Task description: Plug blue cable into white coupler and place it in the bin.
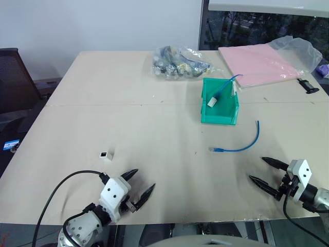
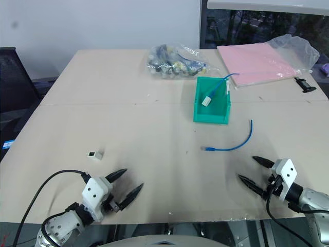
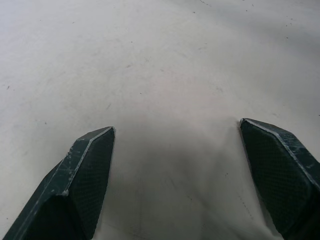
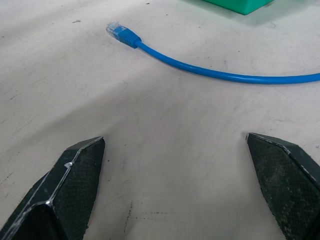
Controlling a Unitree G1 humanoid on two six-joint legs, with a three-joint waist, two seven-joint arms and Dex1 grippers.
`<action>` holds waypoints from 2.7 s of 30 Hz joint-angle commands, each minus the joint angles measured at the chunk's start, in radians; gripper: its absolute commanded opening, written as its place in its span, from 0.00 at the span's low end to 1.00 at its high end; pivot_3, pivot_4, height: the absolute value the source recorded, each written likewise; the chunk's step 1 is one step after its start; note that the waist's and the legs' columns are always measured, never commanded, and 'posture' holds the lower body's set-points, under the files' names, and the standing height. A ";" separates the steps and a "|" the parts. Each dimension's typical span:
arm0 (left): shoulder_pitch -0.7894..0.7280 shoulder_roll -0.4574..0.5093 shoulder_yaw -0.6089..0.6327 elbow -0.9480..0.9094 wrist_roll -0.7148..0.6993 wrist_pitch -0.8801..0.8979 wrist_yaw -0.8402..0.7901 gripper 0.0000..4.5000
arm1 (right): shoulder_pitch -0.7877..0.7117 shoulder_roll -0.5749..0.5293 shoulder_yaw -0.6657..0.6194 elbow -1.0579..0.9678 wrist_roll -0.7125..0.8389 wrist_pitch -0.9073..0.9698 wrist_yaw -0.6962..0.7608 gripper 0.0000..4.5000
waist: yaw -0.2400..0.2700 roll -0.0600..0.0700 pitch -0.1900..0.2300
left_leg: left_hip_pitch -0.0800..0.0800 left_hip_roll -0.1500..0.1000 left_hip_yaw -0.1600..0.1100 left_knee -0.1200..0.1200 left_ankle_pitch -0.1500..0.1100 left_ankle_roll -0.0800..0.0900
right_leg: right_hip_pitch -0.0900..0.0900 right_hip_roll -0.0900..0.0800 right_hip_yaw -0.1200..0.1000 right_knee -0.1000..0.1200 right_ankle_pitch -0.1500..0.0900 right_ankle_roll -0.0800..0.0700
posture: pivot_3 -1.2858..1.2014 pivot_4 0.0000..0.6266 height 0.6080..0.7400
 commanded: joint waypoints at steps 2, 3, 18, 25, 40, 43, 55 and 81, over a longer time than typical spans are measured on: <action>0.023 0.008 0.005 0.043 0.004 0.018 -0.011 0.92 | -0.012 -0.013 -0.008 0.032 0.002 -0.017 0.020 0.99 | 0.000 0.000 0.000 | 0.000 0.000 0.000 0.000 0.000 0.000 | 0.000 0.000 0.000 0.000 0.000 0.000 | 0.52 0.24 1.00; 0.020 0.007 0.005 0.044 0.002 0.018 -0.012 0.92 | -0.021 -0.014 -0.006 0.041 0.001 -0.020 0.024 0.99 | 0.000 0.000 0.000 | 0.000 0.000 0.000 0.000 0.000 0.000 | 0.000 0.000 0.000 0.000 0.000 0.000 | 0.52 0.24 1.00; -0.036 0.009 -0.001 0.078 0.011 0.019 -0.019 0.92 | -0.064 -0.018 -0.006 0.093 -0.008 -0.047 0.047 0.99 | 0.000 0.002 -0.002 | 0.001 0.000 0.001 0.000 0.000 0.000 | 0.003 0.000 0.001 0.000 -0.002 -0.001 | 0.52 0.24 1.00; -0.128 0.069 -0.011 0.032 0.007 0.033 -0.083 0.92 | -0.143 -0.036 0.024 -0.033 0.043 0.044 0.056 0.99 | 0.000 0.002 -0.001 | 0.001 0.000 0.002 0.001 0.000 0.000 | 0.003 0.000 0.001 0.002 -0.002 -0.001 | 0.52 0.24 1.00; -0.676 0.408 -0.002 -0.234 -0.422 0.650 -0.261 0.92 | -0.583 -0.035 0.358 0.156 -0.183 0.108 0.108 0.99 | -0.006 -0.006 0.007 | -0.004 0.002 0.002 0.001 0.000 0.001 | -0.002 0.001 -0.002 -0.002 0.002 -0.001 | 0.52 0.24 1.00; -0.681 0.408 -0.006 -0.240 -0.419 0.683 -0.256 0.92 | -0.595 -0.032 0.380 0.165 -0.194 0.099 0.119 0.87 | -0.005 -0.006 0.007 | -0.006 0.002 0.001 -0.001 0.000 0.001 | -0.004 0.001 -0.002 -0.004 0.002 -0.001 | 0.52 0.24 1.00; -0.614 0.396 -0.061 -0.193 -0.295 0.587 -0.306 0.92 | -0.637 0.003 0.428 0.138 -0.191 0.116 0.149 0.01 | -0.008 -0.006 0.007 | 0.001 0.002 0.001 0.002 0.001 0.000 | -0.001 0.001 -0.001 0.005 0.004 -0.004 | 0.52 0.24 1.00; -1.031 0.123 -0.413 0.409 0.031 0.278 -0.512 0.92 | -0.400 -0.019 0.264 -0.313 -0.006 0.389 0.044 0.99 | 0.001 -0.007 0.008 | -0.007 0.001 -0.001 0.003 0.001 -0.001 | -0.006 0.001 -0.005 0.005 0.004 -0.003 | 0.52 0.24 1.00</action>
